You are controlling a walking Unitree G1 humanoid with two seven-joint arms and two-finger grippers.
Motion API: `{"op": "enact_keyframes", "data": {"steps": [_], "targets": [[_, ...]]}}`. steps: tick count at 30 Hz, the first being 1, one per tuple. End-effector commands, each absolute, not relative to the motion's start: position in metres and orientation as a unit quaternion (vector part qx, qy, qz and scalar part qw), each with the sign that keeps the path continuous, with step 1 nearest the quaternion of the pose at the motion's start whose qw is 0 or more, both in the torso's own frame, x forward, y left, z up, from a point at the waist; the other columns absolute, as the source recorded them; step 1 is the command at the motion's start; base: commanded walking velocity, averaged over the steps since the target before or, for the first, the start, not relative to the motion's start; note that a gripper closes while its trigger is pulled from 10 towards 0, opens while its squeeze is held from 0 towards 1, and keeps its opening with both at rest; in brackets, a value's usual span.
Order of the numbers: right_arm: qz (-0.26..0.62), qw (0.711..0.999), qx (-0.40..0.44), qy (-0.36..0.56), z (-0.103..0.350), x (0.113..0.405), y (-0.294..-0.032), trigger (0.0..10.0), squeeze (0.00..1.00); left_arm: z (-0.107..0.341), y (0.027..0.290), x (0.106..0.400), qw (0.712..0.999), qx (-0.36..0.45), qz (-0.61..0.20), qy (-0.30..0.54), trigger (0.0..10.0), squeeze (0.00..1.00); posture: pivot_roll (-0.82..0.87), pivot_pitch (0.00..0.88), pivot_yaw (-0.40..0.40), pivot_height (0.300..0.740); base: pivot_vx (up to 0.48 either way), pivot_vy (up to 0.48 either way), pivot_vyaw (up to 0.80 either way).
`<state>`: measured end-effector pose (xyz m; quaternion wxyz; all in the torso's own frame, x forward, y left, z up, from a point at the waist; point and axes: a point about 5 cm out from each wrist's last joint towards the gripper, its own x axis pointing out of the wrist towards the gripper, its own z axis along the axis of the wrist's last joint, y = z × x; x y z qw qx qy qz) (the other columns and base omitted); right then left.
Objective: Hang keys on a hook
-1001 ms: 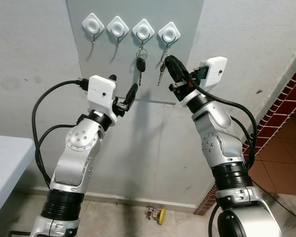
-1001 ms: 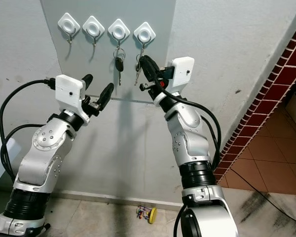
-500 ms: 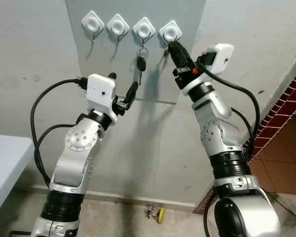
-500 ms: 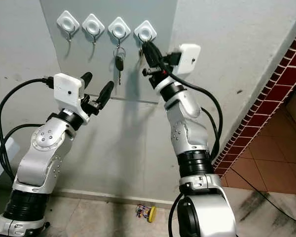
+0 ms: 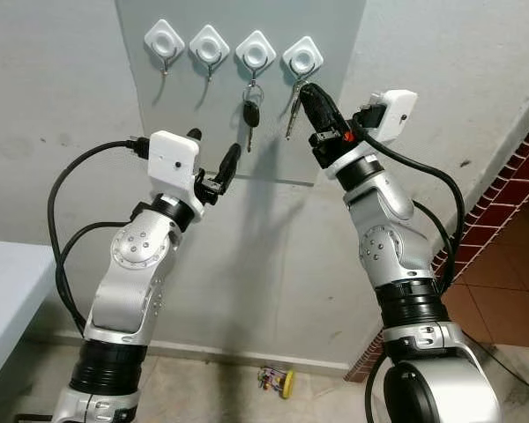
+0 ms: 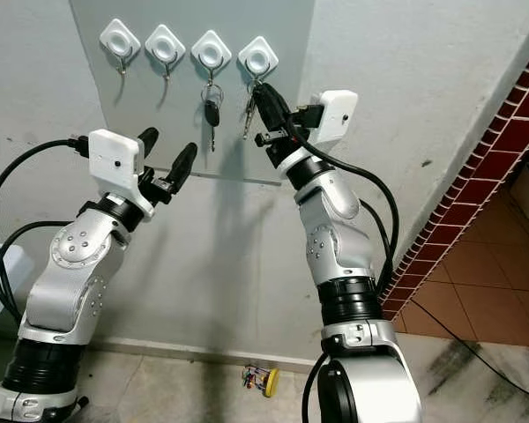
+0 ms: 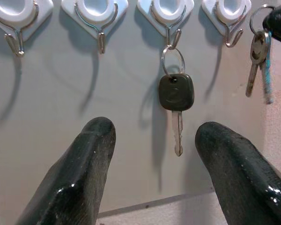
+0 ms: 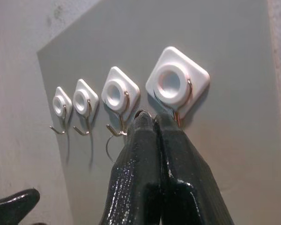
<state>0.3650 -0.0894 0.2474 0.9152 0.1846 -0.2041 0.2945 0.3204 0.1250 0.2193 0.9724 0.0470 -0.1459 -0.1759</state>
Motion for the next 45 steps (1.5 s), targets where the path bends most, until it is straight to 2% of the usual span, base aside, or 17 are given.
{"op": "enact_keyframes", "data": {"steps": [1,30,37,38,45], "targets": [[0.293,0.914,0.192,-0.204,0.25,0.365,-0.09,10.0,0.0,0.223,0.126,0.32,0.972,0.045,-0.175,-0.151,10.0,0.0,-0.09,0.0,-0.053,0.724,0.0,0.0,0.0],[0.229,0.936,0.234,-0.131,0.254,0.382,-0.087,10.0,0.0,0.225,0.127,0.32,0.972,0.046,-0.173,-0.154,10.0,0.0,-0.08,0.0,-0.056,0.724,0.0,0.0,0.0],[0.248,0.931,0.226,-0.148,0.251,0.378,-0.085,10.0,0.0,0.224,0.127,0.32,0.972,0.046,-0.171,-0.152,10.0,0.0,-0.08,0.0,-0.057,0.724,0.0,0.0,0.0],[0.251,0.929,0.234,-0.142,0.249,0.378,-0.085,10.0,1.0,0.224,0.128,0.32,0.973,0.046,-0.17,-0.152,10.0,0.0,-0.08,0.0,-0.059,0.724,0.0,0.0,0.0],[0.276,0.921,0.228,-0.154,0.247,0.372,-0.085,10.0,1.0,0.223,0.133,0.32,0.976,0.054,-0.149,-0.151,10.0,0.0,-0.08,0.0,-0.06,0.724,0.0,0.0,0.0]]}}
